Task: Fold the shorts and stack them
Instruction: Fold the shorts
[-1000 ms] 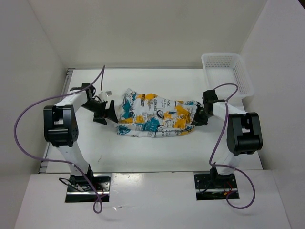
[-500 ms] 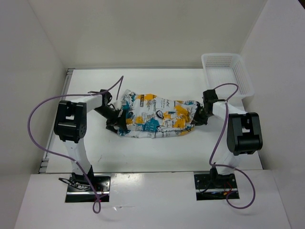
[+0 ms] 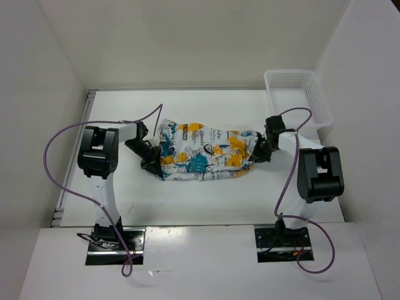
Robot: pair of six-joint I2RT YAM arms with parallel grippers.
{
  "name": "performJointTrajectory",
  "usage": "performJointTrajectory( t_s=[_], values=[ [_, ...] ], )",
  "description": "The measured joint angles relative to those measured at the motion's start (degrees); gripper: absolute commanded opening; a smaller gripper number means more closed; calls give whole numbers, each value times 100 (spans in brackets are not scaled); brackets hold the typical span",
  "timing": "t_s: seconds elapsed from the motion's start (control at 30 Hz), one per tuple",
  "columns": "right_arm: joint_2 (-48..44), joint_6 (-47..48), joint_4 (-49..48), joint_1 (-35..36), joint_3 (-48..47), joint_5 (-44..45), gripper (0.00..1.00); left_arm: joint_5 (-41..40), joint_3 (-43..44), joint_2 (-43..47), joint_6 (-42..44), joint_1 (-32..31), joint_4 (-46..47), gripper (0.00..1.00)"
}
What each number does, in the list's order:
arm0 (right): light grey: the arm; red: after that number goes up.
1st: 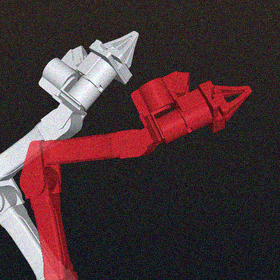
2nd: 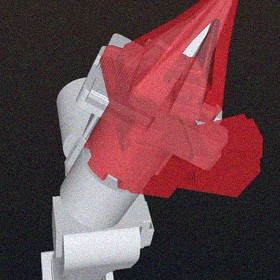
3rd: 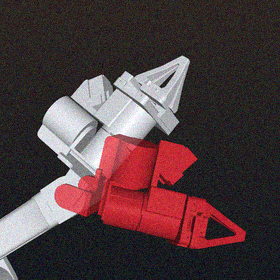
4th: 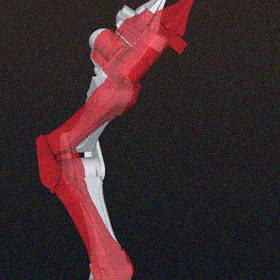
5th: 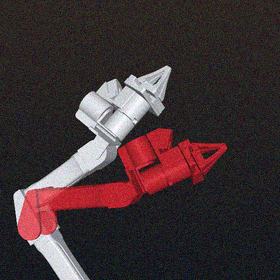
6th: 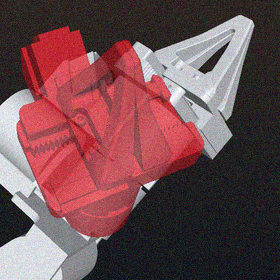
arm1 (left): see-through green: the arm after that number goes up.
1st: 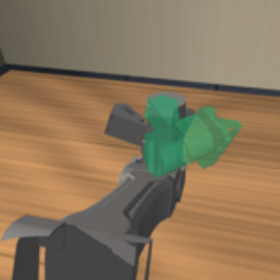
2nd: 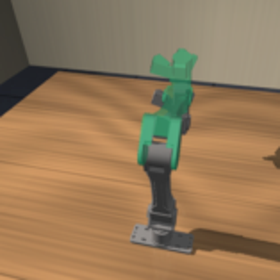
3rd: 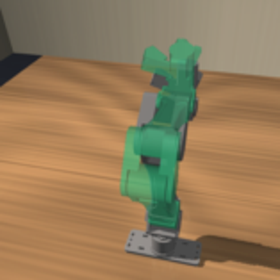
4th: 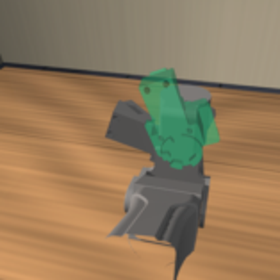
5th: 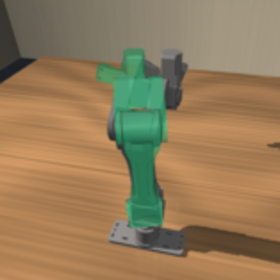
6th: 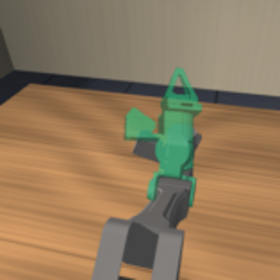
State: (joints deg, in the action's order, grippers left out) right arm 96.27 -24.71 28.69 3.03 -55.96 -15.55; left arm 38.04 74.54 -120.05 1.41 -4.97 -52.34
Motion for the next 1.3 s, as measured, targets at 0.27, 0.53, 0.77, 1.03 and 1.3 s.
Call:
performJointTrajectory(
  t_s=[0.27,0.53,0.77,1.03,1.3],
  values=[
    [581,-256,-179,826,-756,-378,3,-807,798,33,31,136,411,0],
    [1021,-380,-516,1158,-1386,-549,3,-1947,1495,330,385,1143,892,0],
    [1241,-391,-645,1661,-1456,-494,4,-2387,1445,415,986,1237,870,96],
    [1392,-369,-688,1784,-1674,-431,4,-1504,1145,1062,1139,1762,621,98],
    [1405,-334,-693,1784,-1714,-404,4,-1471,1311,522,413,2240,815,96]
  ],
)
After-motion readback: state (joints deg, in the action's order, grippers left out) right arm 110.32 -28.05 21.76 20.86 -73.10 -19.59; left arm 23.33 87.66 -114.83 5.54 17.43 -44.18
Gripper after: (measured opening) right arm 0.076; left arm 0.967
